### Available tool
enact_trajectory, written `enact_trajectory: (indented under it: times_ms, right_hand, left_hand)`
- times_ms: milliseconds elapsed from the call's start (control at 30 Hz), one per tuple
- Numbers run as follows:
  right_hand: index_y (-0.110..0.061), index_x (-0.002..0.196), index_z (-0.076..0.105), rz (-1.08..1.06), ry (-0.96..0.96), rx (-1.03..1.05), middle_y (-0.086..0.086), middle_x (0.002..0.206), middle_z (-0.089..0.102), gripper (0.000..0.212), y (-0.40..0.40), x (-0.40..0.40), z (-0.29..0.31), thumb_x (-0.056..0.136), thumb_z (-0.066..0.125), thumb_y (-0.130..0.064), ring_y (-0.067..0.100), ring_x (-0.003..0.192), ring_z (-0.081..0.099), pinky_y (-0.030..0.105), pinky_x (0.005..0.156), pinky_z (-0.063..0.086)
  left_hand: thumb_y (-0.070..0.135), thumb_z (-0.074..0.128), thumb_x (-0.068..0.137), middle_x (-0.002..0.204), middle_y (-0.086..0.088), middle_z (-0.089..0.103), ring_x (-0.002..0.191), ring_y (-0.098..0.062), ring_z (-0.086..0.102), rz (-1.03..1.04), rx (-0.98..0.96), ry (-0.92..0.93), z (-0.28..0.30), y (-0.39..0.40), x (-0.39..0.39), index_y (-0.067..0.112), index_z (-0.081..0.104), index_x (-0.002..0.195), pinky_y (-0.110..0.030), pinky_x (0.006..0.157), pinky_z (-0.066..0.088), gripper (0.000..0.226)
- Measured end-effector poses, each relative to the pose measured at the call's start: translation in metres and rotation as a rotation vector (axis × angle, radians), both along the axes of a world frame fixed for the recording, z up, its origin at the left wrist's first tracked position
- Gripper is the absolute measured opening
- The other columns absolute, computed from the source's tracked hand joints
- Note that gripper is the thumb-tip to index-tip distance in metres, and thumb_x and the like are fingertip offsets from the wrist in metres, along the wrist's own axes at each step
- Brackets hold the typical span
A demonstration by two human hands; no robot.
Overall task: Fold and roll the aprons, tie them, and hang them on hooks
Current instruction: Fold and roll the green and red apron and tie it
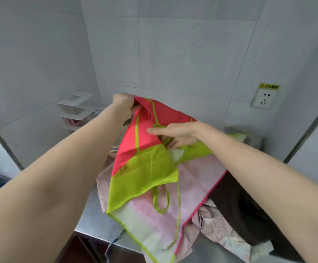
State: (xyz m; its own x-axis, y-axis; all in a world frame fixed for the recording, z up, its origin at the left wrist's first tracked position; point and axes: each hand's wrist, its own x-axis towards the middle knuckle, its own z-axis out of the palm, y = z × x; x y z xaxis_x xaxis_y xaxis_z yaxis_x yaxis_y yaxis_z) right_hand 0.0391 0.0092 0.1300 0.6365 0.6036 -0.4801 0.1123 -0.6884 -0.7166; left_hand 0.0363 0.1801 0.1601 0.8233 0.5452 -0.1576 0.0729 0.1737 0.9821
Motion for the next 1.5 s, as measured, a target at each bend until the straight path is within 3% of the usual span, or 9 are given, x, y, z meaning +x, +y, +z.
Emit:
enact_trajectory:
  times_ms: [133,433,533,600,833,1000,1233,1400,1500]
  right_hand:
    - [0.000,0.117,0.051,0.055,-0.607,-0.341,0.010,0.113,0.056,0.064,0.019,-0.021,0.008,0.078,0.069,-0.048,0.027,0.101,0.056,0.027,0.072,0.040]
    - [0.002,0.119,0.056,-0.318,-1.062,-0.286,0.021,0.124,0.058,0.032,0.009,-0.019,0.103,0.088,0.052,-0.001,0.033,0.117,0.055,0.033,0.090,0.046]
    - [0.003,0.121,0.052,-0.553,-1.376,-0.211,0.023,0.124,0.053,0.037,-0.009,-0.022,0.160,0.089,0.036,0.011,0.035,0.125,0.043,0.040,0.093,0.044]
    - [0.003,0.120,0.052,-0.570,-1.500,-0.252,0.023,0.122,0.053,0.037,-0.016,-0.022,0.183,0.088,0.036,0.012,0.036,0.126,0.038,0.042,0.091,0.044]
    - [-0.002,0.115,0.059,-0.110,-1.026,-0.578,0.016,0.119,0.061,0.033,-0.023,-0.004,0.157,0.085,0.062,-0.013,0.030,0.108,0.058,0.025,0.074,0.041]
    - [-0.012,0.119,0.059,0.002,-1.061,-0.587,0.010,0.129,0.047,0.036,-0.017,0.007,0.115,0.088,0.043,-0.006,0.033,0.124,0.040,0.041,0.096,0.036]
    - [-0.005,0.129,0.053,0.358,-0.752,-0.622,0.014,0.141,0.045,0.046,0.014,0.000,0.069,0.092,0.054,-0.033,0.029,0.125,0.047,0.032,0.102,0.040]
    - [0.000,0.101,0.064,0.193,-0.733,-0.265,0.006,0.131,0.057,0.031,0.032,-0.006,0.053,0.090,0.059,-0.028,0.020,0.102,0.054,0.024,0.067,0.036]
    - [-0.003,0.116,0.062,0.087,-0.849,-0.140,0.011,0.123,0.062,0.031,0.033,-0.009,0.058,0.089,0.059,-0.018,0.025,0.110,0.056,0.016,0.057,0.032]
  left_hand:
    - [-0.013,0.039,0.090,0.069,-0.007,0.051,0.057,-0.014,0.051,0.102,-0.133,-0.157,0.032,-0.002,-0.010,0.007,0.048,0.069,-0.020,0.036,0.046,0.030]
    - [-0.006,0.049,0.090,0.070,-0.001,0.046,0.055,-0.014,0.049,0.357,-0.156,-0.323,0.092,0.036,-0.041,0.012,0.050,0.078,-0.018,0.039,0.047,0.022]
    - [-0.005,0.052,0.088,0.073,-0.004,0.046,0.047,-0.012,0.047,0.267,0.039,-0.231,0.102,0.032,-0.047,0.011,0.054,0.095,-0.016,0.032,0.043,0.018]
    - [-0.003,0.049,0.090,0.071,-0.005,0.042,0.029,-0.008,0.044,0.157,0.097,-0.163,0.108,0.028,-0.046,0.009,0.047,0.076,-0.015,0.027,0.039,0.019]
    - [0.003,0.040,0.093,0.062,-0.005,0.037,0.043,-0.014,0.039,0.063,0.269,-0.096,0.117,0.010,-0.040,0.007,0.036,0.065,-0.012,0.028,0.037,0.029]
    - [0.004,0.047,0.092,0.037,-0.002,0.045,0.024,-0.006,0.045,-0.141,0.505,-0.007,0.098,0.011,-0.032,0.007,0.046,0.061,-0.017,0.043,0.049,0.031]
    - [0.005,0.049,0.093,0.060,-0.005,0.039,0.039,-0.003,0.046,-0.160,0.587,-0.184,0.088,0.011,-0.030,0.004,0.065,0.111,-0.008,0.040,0.045,0.024]
    - [0.007,0.054,0.092,0.062,-0.003,0.042,0.035,0.001,0.046,-0.186,0.639,-0.224,0.092,0.012,-0.031,0.002,0.064,0.112,-0.009,0.043,0.048,0.023]
    - [0.006,0.055,0.092,0.064,-0.003,0.041,0.051,-0.007,0.046,-0.145,0.598,-0.253,0.096,0.020,-0.034,0.001,0.063,0.113,-0.010,0.045,0.050,0.023]
